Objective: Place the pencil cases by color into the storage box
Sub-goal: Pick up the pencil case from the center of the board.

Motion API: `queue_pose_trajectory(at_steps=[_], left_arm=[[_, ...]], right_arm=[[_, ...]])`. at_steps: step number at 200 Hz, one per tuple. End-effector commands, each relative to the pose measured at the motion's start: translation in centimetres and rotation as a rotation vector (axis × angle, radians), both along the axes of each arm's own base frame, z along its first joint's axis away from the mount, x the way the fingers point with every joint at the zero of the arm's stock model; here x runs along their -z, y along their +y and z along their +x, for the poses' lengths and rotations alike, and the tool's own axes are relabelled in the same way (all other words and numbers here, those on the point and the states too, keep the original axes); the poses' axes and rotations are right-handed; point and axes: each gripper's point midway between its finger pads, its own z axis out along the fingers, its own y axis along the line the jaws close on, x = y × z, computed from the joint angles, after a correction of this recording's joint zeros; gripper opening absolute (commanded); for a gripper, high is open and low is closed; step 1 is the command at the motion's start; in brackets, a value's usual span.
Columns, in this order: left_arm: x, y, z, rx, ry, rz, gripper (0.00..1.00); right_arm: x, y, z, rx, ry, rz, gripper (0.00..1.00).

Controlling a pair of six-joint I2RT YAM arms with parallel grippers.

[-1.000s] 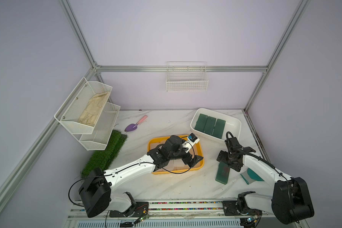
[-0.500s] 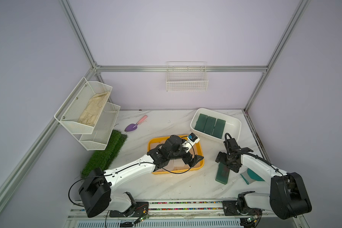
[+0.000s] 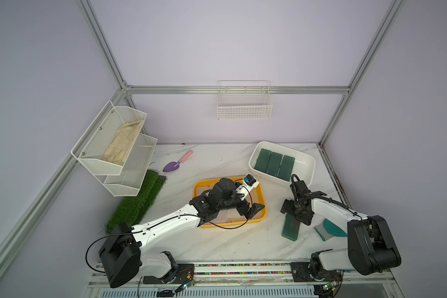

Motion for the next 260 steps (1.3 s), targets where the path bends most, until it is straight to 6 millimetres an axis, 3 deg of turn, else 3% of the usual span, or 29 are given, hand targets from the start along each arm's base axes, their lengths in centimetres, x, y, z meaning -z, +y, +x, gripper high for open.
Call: queue_pose_trajectory(at_steps=[1,104,165,198,225,260], left_arm=[[-0.6,0.4,-0.2,-0.004,-0.044,-0.020,1.00],[-0.7,1.1,1.0,-0.082,-0.052,-0.002,1.00],[-1.4,1.7,1.9,-0.143,-0.056,-0.016,1.00],[-2.2,2.3,2.8,-0.184,-0.038,-0.063,1.00],[-3.0,3.3,4.1,-0.228,0.014,-0.122,1.00],[-2.6,5.4,6.5,-0.338,0.114,-0.151,1.00]], right_arm=[[0.2,0.8,1.0,-0.012,-0.012,0.035,0.92],[-0.6,3.8,3.3,-0.153,-0.028,-0.002,0.68],[-5.1,3.6,5.2,-0.198,-0.132,-0.048,0.62],[-8.8,3.4,6.3,-0.210,-0.219,-0.072,0.60],[-12.1,3.9,8.0,-0.216,-0.297,-0.062,0.59],[-14.5,4.4,10.9,-0.232,-0.352,-0.083,0.59]])
